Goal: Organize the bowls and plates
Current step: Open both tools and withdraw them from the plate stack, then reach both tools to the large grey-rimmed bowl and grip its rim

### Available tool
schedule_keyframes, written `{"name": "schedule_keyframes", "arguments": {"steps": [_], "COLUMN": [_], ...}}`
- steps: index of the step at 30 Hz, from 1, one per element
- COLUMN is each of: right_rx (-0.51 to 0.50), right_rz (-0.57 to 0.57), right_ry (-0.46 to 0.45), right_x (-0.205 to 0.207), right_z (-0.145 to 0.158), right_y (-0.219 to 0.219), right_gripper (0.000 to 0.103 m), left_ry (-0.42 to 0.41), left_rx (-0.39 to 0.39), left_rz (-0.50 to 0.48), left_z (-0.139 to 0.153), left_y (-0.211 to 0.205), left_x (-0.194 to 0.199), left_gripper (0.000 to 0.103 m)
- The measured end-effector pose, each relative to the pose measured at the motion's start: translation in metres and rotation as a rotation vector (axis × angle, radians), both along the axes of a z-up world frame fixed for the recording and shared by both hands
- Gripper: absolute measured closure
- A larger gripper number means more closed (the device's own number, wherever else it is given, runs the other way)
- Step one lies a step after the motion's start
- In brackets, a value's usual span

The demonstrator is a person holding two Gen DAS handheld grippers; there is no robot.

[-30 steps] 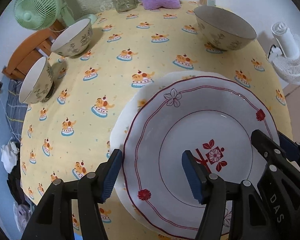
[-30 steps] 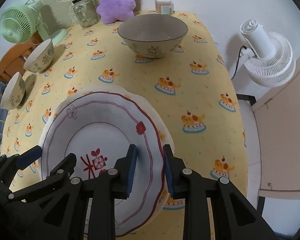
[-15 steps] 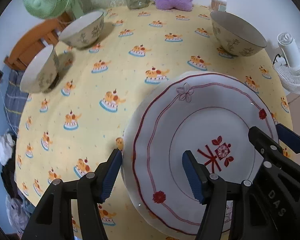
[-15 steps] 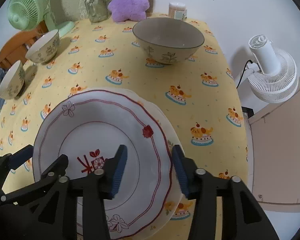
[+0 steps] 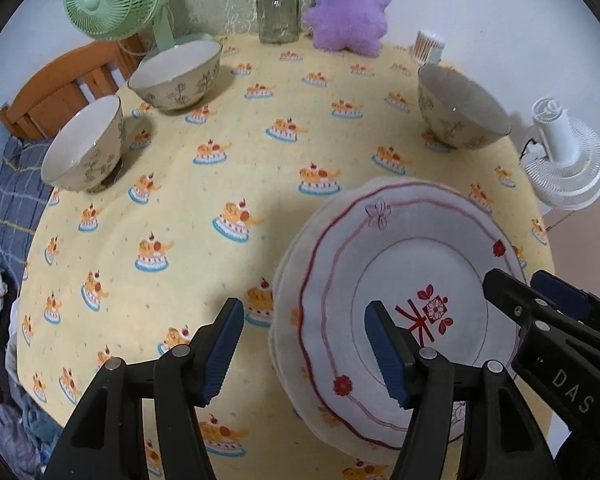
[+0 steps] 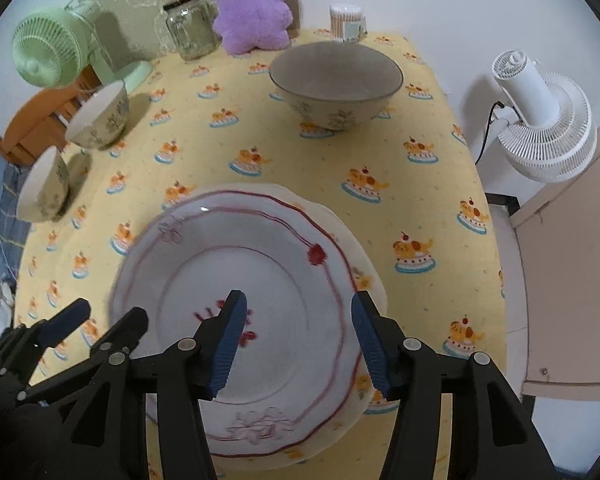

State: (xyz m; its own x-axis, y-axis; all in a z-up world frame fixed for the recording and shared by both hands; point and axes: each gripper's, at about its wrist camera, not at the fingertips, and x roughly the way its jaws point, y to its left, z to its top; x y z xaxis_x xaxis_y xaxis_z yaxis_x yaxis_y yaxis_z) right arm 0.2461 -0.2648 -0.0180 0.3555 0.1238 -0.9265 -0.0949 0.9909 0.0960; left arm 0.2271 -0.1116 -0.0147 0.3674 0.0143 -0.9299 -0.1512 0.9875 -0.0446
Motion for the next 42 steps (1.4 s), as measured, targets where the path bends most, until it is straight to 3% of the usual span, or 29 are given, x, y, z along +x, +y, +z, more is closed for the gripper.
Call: {"name": "schedule_keyframes", "arguments": {"steps": [9,20,29,35,42], "right_rx": [-0.009,-0.007,0.019,0.008,0.033], "right_rz": [-0.046,-0.06,-0.058,-0.042,-0.039], "right_ry": [-0.038,-0.078,-0.103,-0.119,-0.121], "right_x": [-0.007,-0.004,0.012,0.035,0.067], "right_z": [0.022,0.038,0.04,0.039,0.027], "right_y": [0.055,0.155,0.225,0.267,0.31], "right_gripper": [0.045,0.043,0.038,0.037,0.037], "left_ry": [-0.044,-0.065,-0.097,-0.109,-0.119], "left_rx": [-0.026,-0.016,0.056,0.055,0.131], "left_rz": [-0.05,-0.1,-0.092,-0.062,-0.038], "left_z": [0.014,0.022,0.023,0.019,0.01], "left_y": [0.055,0.14,0.209,0.251,0.285], "left_x": [0.002,0.006,0.022,0.042,0.071], "left_gripper": [0.032,0.027,0.027,0.029,0.034]}}
